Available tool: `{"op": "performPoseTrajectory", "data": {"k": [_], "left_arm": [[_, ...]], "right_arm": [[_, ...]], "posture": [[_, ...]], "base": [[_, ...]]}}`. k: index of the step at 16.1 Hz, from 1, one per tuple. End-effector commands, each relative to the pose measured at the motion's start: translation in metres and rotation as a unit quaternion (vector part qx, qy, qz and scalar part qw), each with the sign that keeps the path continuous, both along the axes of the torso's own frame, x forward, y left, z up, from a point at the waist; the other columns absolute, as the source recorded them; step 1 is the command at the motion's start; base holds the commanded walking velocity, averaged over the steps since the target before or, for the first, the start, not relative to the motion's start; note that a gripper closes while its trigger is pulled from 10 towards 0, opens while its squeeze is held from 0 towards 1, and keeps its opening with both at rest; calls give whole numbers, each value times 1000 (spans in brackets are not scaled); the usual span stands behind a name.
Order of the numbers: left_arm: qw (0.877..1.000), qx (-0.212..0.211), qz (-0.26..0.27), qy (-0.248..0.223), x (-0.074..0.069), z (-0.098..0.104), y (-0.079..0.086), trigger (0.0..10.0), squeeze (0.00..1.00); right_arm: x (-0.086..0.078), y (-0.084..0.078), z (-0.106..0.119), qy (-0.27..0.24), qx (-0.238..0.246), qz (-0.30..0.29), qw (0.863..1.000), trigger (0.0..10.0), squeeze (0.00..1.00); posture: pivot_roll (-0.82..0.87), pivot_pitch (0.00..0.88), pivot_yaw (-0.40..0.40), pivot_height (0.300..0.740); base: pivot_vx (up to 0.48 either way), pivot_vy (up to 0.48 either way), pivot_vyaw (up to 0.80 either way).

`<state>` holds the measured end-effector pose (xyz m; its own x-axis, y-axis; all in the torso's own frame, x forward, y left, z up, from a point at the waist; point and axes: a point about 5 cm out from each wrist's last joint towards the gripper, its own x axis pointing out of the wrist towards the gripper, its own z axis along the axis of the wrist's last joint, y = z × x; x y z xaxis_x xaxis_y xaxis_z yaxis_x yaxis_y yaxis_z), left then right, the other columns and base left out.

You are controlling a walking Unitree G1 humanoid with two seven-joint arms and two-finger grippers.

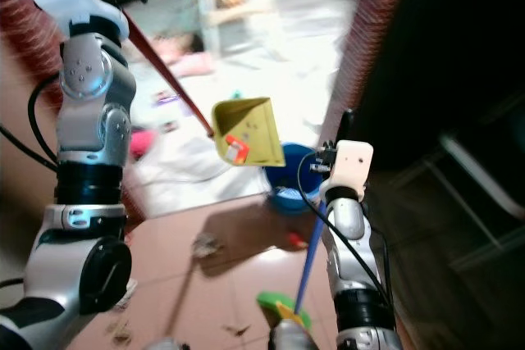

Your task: Sweep floor

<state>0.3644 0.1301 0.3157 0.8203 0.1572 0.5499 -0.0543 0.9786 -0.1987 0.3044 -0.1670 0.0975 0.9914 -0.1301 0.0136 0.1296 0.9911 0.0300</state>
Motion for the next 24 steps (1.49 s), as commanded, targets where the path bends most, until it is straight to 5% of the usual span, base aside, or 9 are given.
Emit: {"op": "performPoseTrajectory", "data": {"k": [1, 11, 20, 24], "left_arm": [[998, -7, -13, -56, -7, 19, -6, 10000, 0], [999, 3, -15, -49, -4, 10, -11, 10000, 0], [997, 44, -46, -47, -9, -12, -33, 10000, 0], [984, 142, -80, -74, -14, -28, -52, 10000, 0]], "right_arm": [[0, -1, 8, -21, 0, 4, 1000, 10000, 0], [-2, 3, 7, -21, 1, 19, 1000, 10000, 0], [-2, 2, 7, -17, 2, 16, 1000, 10000, 0], [0, -1, 10, -25, -3, 15, 1000, 10000, 0]], "posture": [[-134, 52, 28, 740], [-140, 52, 25, 740], [-143, 51, 27, 740], [-147, 46, 24, 740]], "base": [[337, 0, 0], [306, 0, 0], [0, 0, 0], [0, 0, 0]]}}
